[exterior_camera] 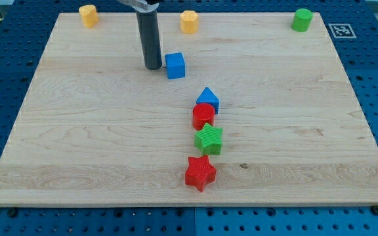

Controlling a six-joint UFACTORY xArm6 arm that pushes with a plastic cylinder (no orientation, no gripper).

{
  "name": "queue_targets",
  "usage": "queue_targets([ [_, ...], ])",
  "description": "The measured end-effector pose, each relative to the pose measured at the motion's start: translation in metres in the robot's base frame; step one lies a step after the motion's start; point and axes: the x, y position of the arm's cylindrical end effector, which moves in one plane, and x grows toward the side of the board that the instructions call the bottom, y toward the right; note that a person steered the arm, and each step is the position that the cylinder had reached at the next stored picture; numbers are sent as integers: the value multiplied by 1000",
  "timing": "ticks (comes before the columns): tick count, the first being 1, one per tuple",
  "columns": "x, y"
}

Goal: Put the blue cube at the top of the triangle

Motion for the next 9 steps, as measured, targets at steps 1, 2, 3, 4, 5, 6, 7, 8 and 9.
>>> queue_targets([
  [1, -5, 15],
  [2, -3, 41],
  [3, -2, 55],
  [4, 2, 35],
  [5, 12, 27],
  [6, 13, 53],
  [7, 21, 68],
  [8, 32, 68],
  [9, 36, 68],
])
